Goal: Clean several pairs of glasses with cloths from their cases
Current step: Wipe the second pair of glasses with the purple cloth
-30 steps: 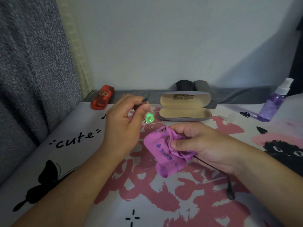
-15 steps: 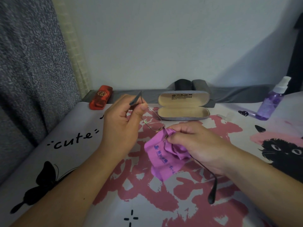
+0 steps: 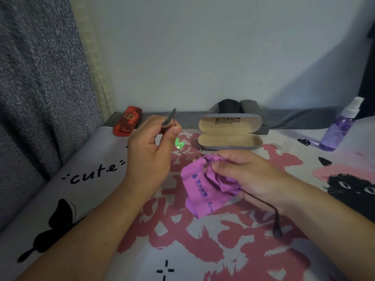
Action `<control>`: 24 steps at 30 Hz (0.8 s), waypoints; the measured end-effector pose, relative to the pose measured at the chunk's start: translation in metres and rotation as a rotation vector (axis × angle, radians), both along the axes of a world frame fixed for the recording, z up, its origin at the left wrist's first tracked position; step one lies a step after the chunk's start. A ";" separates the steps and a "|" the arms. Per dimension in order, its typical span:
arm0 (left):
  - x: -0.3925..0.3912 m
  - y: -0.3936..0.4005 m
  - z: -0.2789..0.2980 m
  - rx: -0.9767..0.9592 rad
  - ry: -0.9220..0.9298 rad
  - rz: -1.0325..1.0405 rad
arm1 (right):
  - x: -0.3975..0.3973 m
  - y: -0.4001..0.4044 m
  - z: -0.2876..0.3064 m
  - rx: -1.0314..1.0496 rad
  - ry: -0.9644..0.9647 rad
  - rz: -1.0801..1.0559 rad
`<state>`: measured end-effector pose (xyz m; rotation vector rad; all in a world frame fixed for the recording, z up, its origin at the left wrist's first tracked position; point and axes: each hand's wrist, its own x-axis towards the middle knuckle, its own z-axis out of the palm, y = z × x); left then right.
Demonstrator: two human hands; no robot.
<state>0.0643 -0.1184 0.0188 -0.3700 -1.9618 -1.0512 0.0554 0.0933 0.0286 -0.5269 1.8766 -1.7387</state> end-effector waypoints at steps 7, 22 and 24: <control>-0.002 0.002 -0.004 0.031 -0.055 -0.060 | -0.006 0.009 -0.001 0.099 -0.063 0.135; 0.006 0.021 -0.004 -0.127 -0.142 -0.355 | -0.020 0.019 0.000 -0.171 -0.191 -0.005; 0.005 0.023 -0.007 -0.131 -0.176 -0.379 | -0.013 0.011 -0.004 -0.101 -0.112 0.093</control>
